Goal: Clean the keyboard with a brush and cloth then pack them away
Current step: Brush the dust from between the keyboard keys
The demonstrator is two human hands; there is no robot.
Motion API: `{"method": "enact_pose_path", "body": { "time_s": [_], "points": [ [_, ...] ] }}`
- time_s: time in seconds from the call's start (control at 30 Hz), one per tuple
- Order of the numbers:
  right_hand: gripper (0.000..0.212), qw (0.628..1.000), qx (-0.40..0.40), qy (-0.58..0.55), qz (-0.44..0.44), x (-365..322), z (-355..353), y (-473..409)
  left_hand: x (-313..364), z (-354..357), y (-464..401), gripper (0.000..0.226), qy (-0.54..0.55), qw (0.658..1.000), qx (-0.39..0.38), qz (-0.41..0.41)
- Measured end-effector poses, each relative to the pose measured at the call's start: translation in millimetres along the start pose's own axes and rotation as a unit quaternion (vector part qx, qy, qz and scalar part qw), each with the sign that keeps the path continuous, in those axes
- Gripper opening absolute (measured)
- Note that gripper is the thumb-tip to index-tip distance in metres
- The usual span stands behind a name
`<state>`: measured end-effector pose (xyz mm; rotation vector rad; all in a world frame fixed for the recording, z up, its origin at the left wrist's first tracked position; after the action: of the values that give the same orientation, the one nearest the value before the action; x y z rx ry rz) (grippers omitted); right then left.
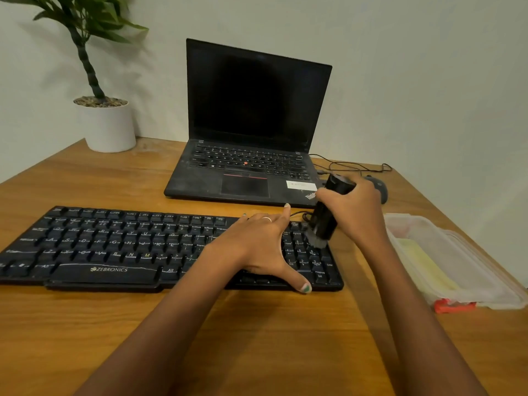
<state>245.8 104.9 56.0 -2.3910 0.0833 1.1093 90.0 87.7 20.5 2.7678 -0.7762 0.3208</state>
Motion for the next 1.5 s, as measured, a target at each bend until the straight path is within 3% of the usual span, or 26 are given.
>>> {"method": "enact_pose_path", "body": {
  "time_s": [0.07, 0.13, 0.23, 0.3, 0.4, 0.57, 0.7, 0.8, 0.9, 1.03, 1.13, 1.23, 1.4, 1.5],
  "points": [
    [0.013, 0.998, 0.047, -0.015, -0.038, -4.7, 2.1, 4.5, -0.3, 0.0, -0.2, 0.133, 0.0, 1.0, 0.001, -0.002],
    [0.013, 0.999, 0.024, 0.004, -0.049, -5.6, 8.5, 6.3, -0.5, -0.1, -0.7, 0.133, 0.001, 1.0, 0.001, -0.003],
    [0.018, 0.999, -0.028, 0.034, 0.021, -1.1, 3.3, 0.8, -0.4, -0.1, -0.4, 0.133, 0.004, 1.0, 0.0, -0.002],
    [0.018, 0.999, -0.013, 0.024, 0.044, 1.1, -1.7, -1.4, -0.2, -0.4, 0.2, 0.132, 0.004, 1.0, 0.001, 0.001],
    [0.016, 0.999, 0.037, 0.007, 0.008, -5.7, 3.5, 6.1, -0.3, -0.6, 0.7, 0.132, 0.005, 1.0, 0.006, 0.001],
    [0.024, 0.996, -0.024, 0.072, 0.039, -9.5, 3.7, 6.1, -0.9, -0.5, 0.2, 0.133, 0.005, 1.0, 0.006, 0.001],
    [0.015, 0.998, 0.013, 0.068, -0.012, -14.3, 8.8, 11.7, -0.9, -0.8, 0.7, 0.132, 0.008, 1.0, 0.009, 0.0],
    [0.036, 0.994, -0.014, 0.112, 0.005, -14.5, 15.1, 12.6, -0.5, -1.3, 0.4, 0.132, 0.009, 1.0, 0.011, -0.001],
    [0.023, 0.994, -0.038, 0.096, 0.042, -13.0, 6.3, 9.1, -1.3, -1.3, -0.1, 0.133, 0.01, 1.0, 0.01, 0.0],
    [0.016, 0.997, 0.021, 0.078, -0.007, -14.7, 7.8, 12.8, -2.1, -1.6, 0.6, 0.131, 0.013, 1.0, 0.009, -0.004],
    [0.027, 0.996, -0.034, 0.08, -0.002, -13.6, 13.1, 11.5, -2.4, -2.8, 0.7, 0.131, 0.016, 1.0, 0.01, -0.006],
    [0.016, 0.993, -0.103, 0.053, 0.026, -14.2, 6.1, 9.4, -2.6, -2.8, 0.3, 0.131, 0.018, 1.0, 0.011, -0.003],
    [0.017, 1.0, -0.002, 0.022, -0.022, -15.9, 5.5, 10.8, -6.1, -1.7, 0.1, 0.13, 0.017, 1.0, 0.013, -0.004],
    [0.017, 0.995, -0.072, 0.064, -0.018, -12.9, 15.5, 11.7, -7.3, -3.0, -0.2, 0.131, 0.021, 1.0, 0.012, -0.006]
  ]
}}
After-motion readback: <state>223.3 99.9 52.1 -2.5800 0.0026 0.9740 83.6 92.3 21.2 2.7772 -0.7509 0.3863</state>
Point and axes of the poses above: each hand's wrist, its own y-axis away from the middle knuckle, its own z-axis out of the palm, x = y × z, the point moved 3 cm from there along -y, towards the middle knuckle, and after that the axes turned 1 degree about -x, right-handed, at the moved point
